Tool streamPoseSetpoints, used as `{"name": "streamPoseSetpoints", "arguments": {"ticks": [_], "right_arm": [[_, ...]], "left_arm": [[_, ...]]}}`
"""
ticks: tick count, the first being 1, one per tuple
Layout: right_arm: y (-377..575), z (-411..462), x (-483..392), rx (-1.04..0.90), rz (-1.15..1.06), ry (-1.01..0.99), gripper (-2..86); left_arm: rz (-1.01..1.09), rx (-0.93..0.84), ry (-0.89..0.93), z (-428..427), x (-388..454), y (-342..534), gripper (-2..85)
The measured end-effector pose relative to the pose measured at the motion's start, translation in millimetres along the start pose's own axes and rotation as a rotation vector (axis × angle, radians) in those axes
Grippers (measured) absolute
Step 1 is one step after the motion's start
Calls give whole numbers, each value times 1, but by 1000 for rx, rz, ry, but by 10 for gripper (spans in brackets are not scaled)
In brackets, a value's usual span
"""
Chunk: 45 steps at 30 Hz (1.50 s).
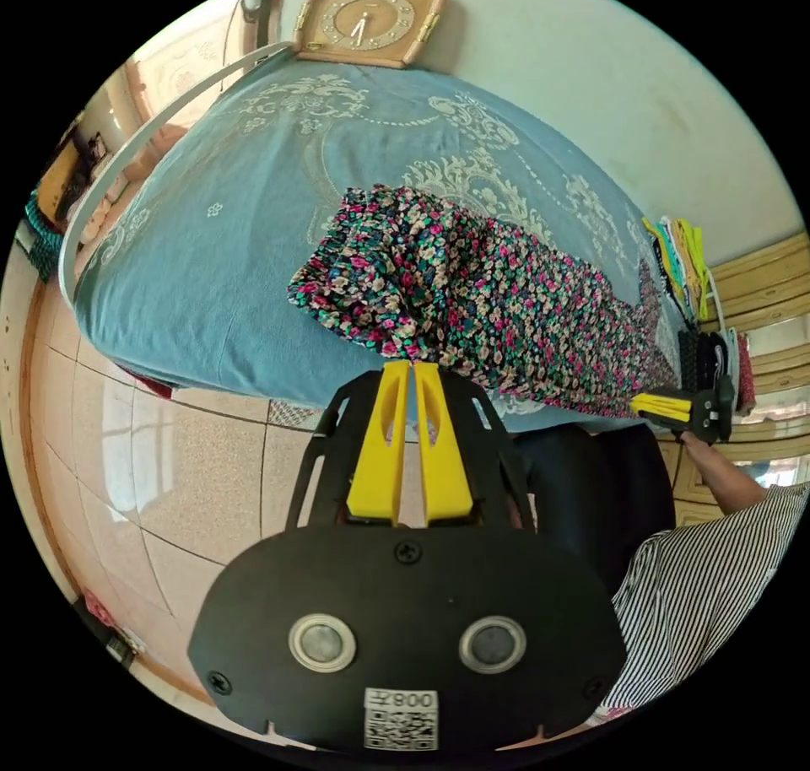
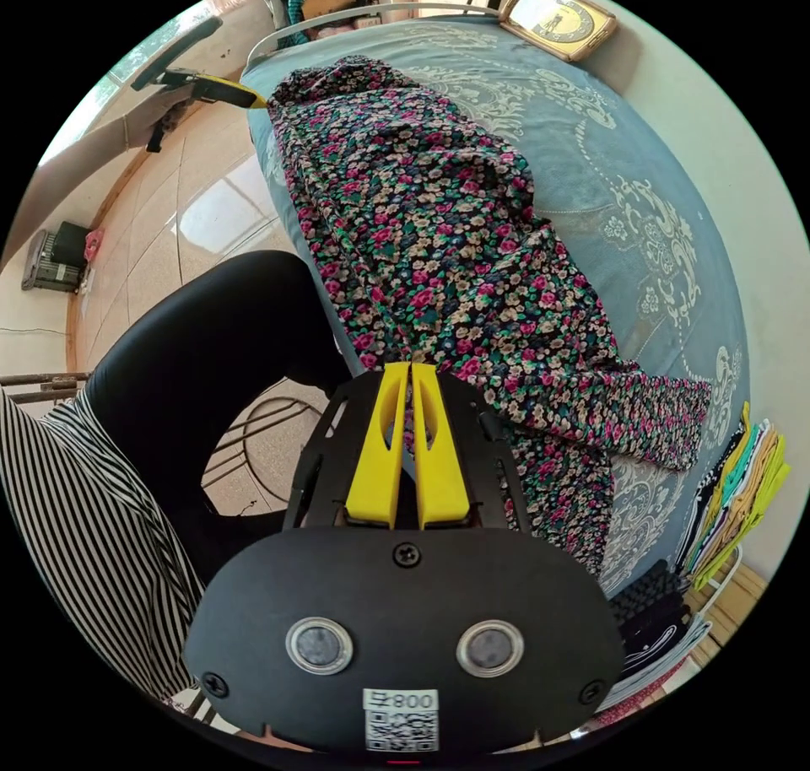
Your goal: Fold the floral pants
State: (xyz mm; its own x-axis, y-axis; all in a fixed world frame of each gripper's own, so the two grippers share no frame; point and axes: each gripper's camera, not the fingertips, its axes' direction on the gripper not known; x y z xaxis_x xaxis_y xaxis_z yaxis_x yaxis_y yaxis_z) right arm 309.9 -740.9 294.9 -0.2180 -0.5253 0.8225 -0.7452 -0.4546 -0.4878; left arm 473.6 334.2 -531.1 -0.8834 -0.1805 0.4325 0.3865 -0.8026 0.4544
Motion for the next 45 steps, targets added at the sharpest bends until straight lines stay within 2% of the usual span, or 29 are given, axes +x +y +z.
{"name": "streamPoseSetpoints", "arguments": {"ticks": [5, 12, 15, 19, 22, 27, 35, 39, 45], "right_arm": [[6, 7, 9, 18, 25, -45, 5], [13, 10, 22, 12, 59, -92, 5], [16, 8, 26, 8, 68, -97, 5], [26, -17, 37, 103, 105, -128, 5], [31, -25, 40, 146, 102, -149, 4], [30, 7, 33, 44, 67, -122, 5], [59, 14, 55, 60, 136, -186, 6], [76, 2, 61, 99, 132, -181, 5], [104, -12, 75, 143, 139, -209, 6]], "left_arm": [[-162, 154, 183, -12, -50, 35, 55], [-372, 96, 232, 28, -93, 41, 29], [-391, 154, 264, 29, -97, 52, 16], [-360, 257, 213, 8, -99, 72, 10], [-388, 263, 174, 10, -105, 84, 9], [-451, 163, 174, 48, -102, 102, 11], [-539, 263, 182, 57, -63, 134, 12], [-432, 285, 221, 64, -10, 134, 9], [-98, 183, 310, 105, 126, 99, 3]]}}
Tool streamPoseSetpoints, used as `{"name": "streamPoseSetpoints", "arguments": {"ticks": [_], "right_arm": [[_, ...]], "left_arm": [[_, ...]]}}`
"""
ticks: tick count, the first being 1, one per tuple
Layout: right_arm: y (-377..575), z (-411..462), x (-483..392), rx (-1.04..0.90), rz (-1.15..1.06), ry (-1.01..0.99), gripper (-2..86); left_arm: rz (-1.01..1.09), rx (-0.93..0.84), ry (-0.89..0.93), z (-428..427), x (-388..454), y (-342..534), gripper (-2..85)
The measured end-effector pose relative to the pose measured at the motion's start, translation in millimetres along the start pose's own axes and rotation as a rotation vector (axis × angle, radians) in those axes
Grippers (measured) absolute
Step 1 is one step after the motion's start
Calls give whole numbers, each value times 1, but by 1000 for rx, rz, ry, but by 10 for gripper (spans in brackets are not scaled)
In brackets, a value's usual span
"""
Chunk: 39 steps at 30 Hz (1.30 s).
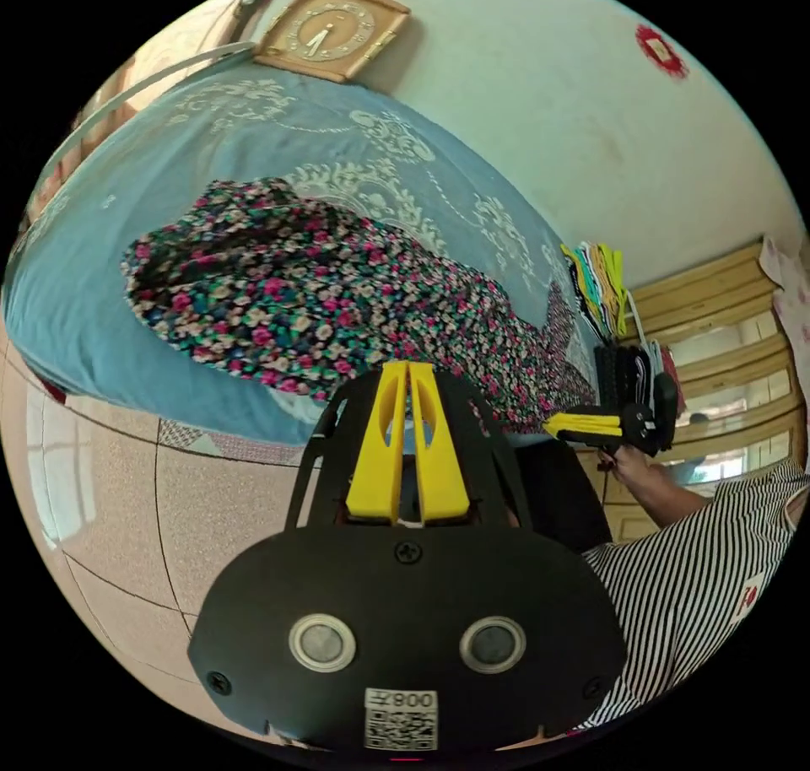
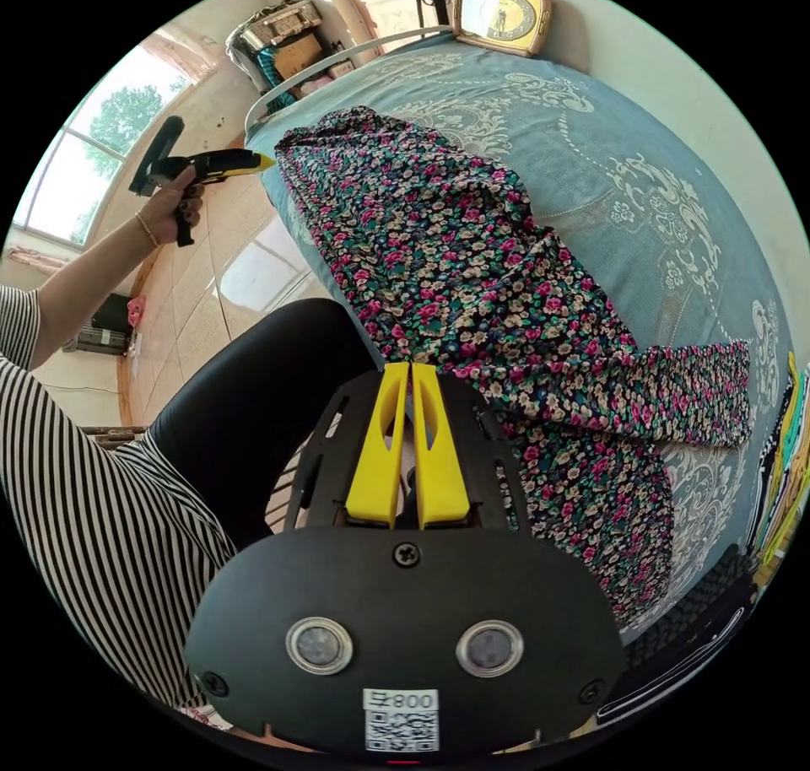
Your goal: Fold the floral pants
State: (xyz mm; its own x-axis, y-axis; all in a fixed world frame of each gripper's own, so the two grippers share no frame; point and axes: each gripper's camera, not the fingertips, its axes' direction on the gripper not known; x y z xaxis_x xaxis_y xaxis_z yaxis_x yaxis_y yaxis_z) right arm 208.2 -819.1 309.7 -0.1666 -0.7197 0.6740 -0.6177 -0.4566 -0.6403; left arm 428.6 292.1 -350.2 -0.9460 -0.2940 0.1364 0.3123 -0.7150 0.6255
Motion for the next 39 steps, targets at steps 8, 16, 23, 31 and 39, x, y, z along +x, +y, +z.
{"name": "streamPoseSetpoints", "arguments": {"ticks": [8, 16, 23, 31, 39], "right_arm": [[28, 22, 28, -54, 3, -6, 11], [78, -24, 101, 96, 191, -266, 43], [128, -79, 215, 242, 473, -237, 76], [101, -101, 334, 207, 688, -119, 86], [98, -96, 364, 108, 736, -29, 58]], "left_arm": [[235, -248, -73, 125, 128, -8, 2], [331, -218, -54, 162, 230, -19, 8], [612, -302, 55, 257, 386, -44, 10], [749, -390, -54, 346, 498, -68, 10], [730, -428, -49, 394, 558, -73, 12]]}}
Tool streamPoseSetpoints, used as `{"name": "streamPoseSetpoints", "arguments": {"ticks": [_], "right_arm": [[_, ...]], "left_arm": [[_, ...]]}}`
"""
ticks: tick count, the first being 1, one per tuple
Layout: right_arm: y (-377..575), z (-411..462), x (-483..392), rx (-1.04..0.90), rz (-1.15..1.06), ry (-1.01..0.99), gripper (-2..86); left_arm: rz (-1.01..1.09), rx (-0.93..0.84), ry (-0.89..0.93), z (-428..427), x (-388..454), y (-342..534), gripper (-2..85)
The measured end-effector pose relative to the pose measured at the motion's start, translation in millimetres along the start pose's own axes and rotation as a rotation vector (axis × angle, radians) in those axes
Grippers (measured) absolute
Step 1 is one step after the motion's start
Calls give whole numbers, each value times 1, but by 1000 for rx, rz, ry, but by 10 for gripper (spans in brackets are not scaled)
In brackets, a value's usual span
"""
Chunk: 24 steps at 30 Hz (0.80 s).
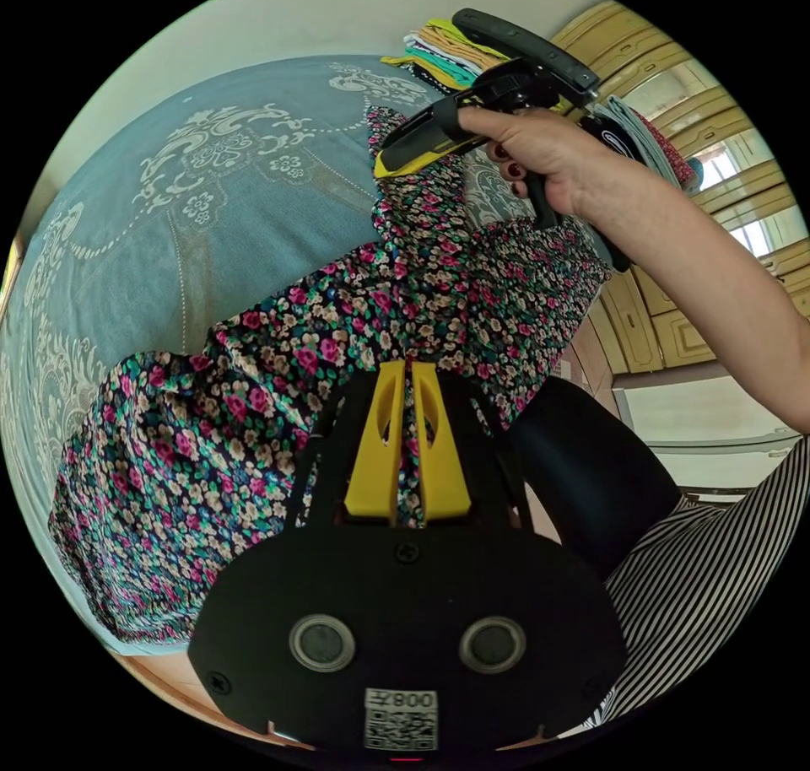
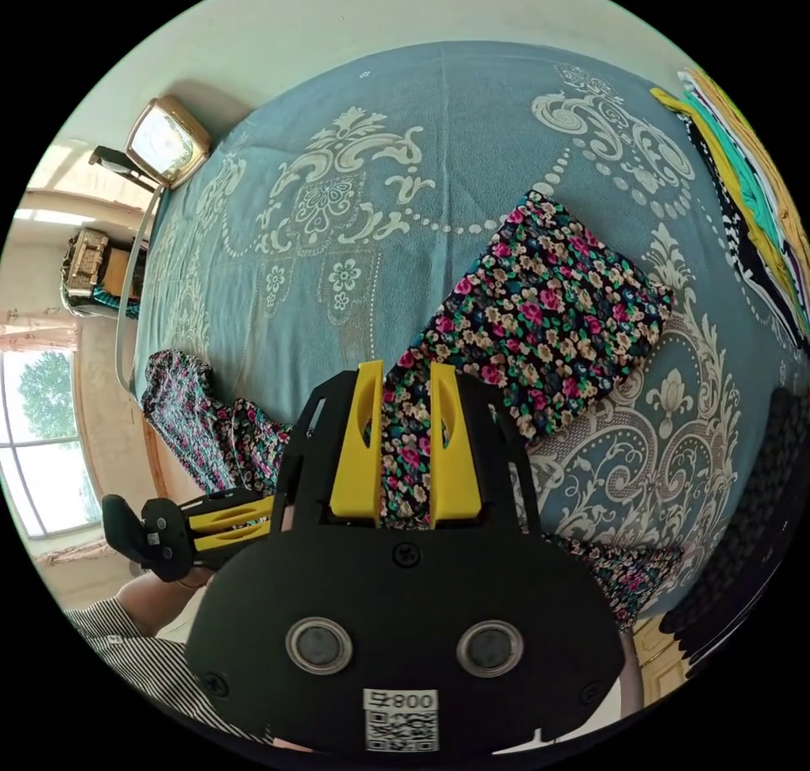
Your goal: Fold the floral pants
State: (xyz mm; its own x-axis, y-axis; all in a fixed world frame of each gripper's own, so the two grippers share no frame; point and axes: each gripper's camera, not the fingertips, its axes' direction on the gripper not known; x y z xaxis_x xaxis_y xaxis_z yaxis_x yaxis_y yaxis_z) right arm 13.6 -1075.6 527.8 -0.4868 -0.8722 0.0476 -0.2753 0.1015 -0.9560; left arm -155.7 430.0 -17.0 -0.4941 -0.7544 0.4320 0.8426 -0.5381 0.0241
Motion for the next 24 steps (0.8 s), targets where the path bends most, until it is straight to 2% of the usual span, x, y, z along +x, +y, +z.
{"name": "streamPoseSetpoints", "arguments": {"ticks": [3, 6, 14, 24], "right_arm": [[4, -6, 8, -14, -13, 51, 29], [13, -15, 24, -11, -11, 17, 13], [98, -101, 108, 227, 93, -344, 4], [239, -133, 196, 331, 232, -519, 2]], "left_arm": [[9, -3, -9, 4, 15, -19, 9], [15, 18, -10, 2, 30, -34, 7], [67, 111, 20, -16, 81, -65, 5], [177, 31, -61, 0, 153, -96, 3]]}}
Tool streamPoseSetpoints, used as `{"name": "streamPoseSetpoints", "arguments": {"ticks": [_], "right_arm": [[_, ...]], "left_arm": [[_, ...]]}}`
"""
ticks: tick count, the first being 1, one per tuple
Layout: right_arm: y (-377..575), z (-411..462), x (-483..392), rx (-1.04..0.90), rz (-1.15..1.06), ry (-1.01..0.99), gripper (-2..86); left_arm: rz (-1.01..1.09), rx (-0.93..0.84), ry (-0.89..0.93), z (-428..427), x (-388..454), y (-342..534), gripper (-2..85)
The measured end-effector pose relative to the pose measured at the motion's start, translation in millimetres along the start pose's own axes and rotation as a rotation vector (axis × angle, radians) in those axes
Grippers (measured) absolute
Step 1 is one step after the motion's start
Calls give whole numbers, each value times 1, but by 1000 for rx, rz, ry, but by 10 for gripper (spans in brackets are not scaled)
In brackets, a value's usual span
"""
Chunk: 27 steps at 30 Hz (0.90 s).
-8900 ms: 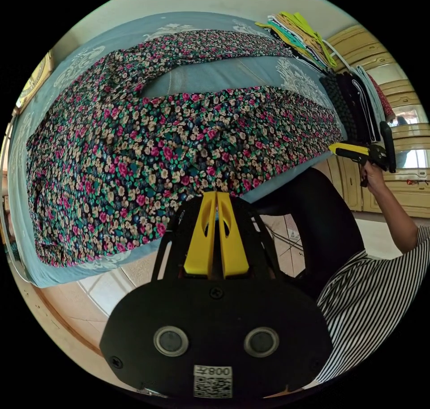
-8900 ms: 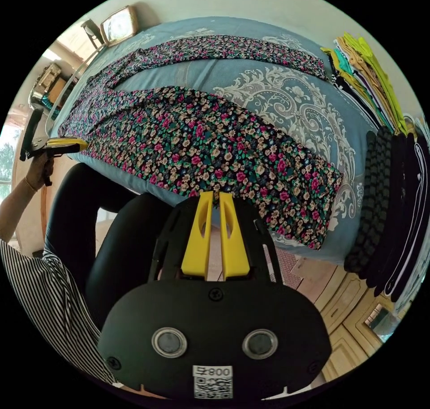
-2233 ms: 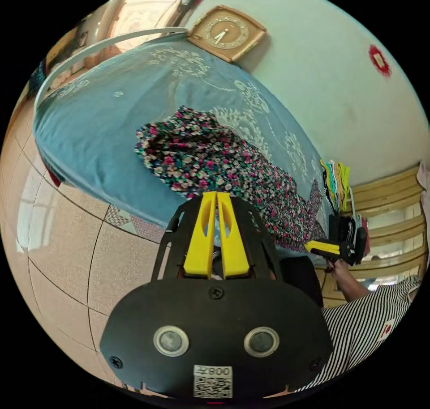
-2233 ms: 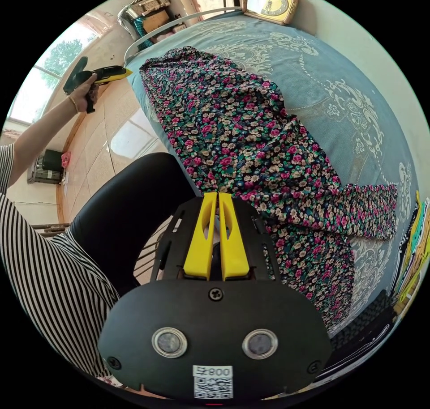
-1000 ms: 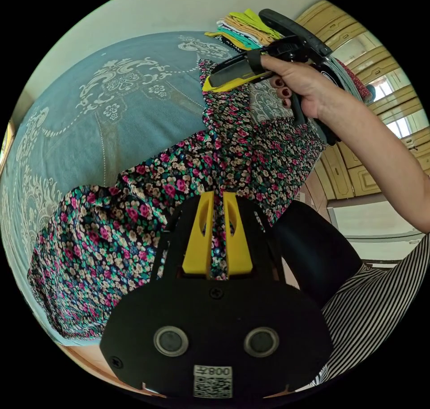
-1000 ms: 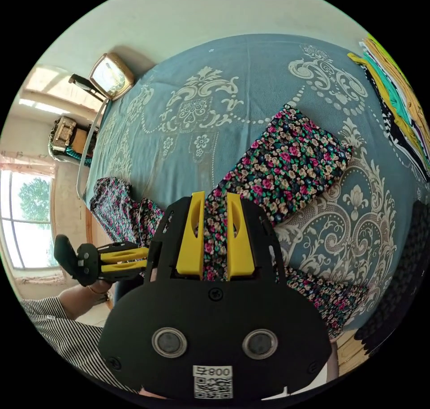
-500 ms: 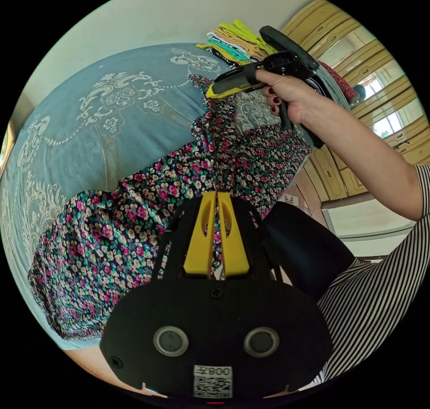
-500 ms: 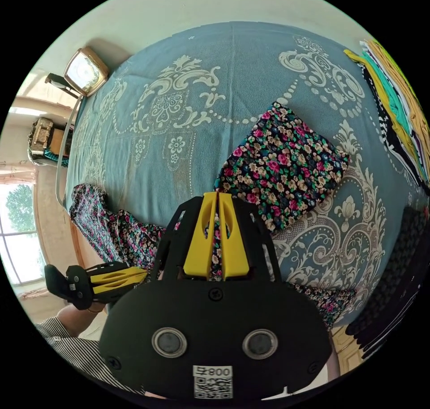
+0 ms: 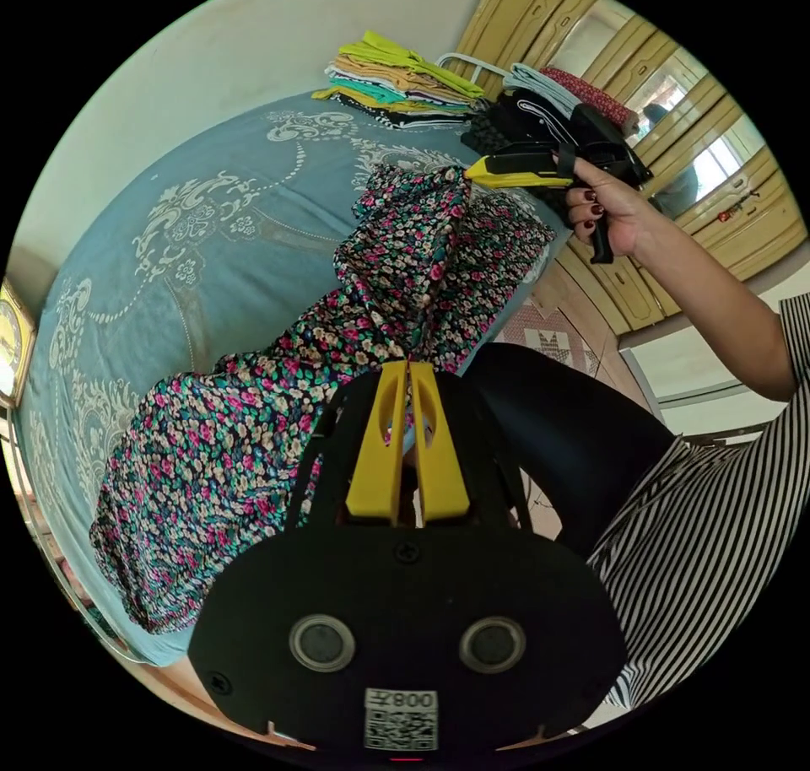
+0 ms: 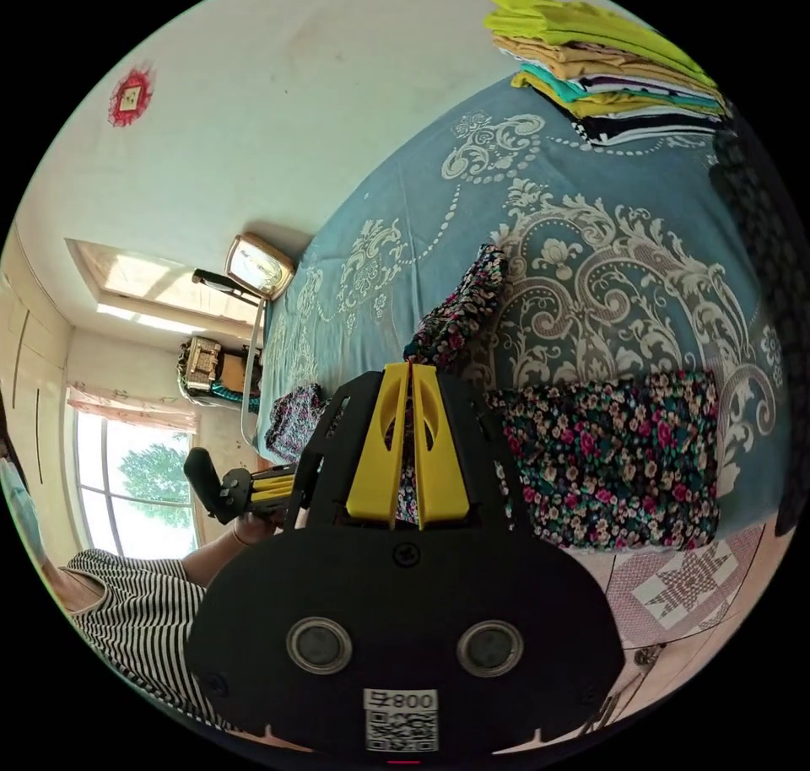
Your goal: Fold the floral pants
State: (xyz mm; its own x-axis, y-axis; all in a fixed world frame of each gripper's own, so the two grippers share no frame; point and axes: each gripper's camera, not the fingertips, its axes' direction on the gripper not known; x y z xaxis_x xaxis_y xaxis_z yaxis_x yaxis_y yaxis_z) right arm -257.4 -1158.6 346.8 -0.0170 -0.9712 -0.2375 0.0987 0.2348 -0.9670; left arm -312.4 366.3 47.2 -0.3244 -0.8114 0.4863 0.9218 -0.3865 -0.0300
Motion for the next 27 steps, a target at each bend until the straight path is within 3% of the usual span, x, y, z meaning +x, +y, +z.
{"name": "streamPoseSetpoints", "arguments": {"ticks": [6, 11, 16, 20, 27], "right_arm": [[9, -23, 14, 10, -4, -64, 2], [-32, -44, -33, 37, -168, -129, 1], [-22, -85, -58, 96, -278, -154, 1], [31, -103, -11, 126, -187, -137, 1], [112, -59, 92, -20, 147, -126, 2]], "left_arm": [[8, -5, -132, 4, 22, -31, 3], [-19, 87, -219, -19, 27, -63, 3], [7, 139, -192, -24, 37, -79, 3], [84, 42, -163, 14, 53, -90, 3], [156, -245, -142, 102, 60, -109, 3]]}}
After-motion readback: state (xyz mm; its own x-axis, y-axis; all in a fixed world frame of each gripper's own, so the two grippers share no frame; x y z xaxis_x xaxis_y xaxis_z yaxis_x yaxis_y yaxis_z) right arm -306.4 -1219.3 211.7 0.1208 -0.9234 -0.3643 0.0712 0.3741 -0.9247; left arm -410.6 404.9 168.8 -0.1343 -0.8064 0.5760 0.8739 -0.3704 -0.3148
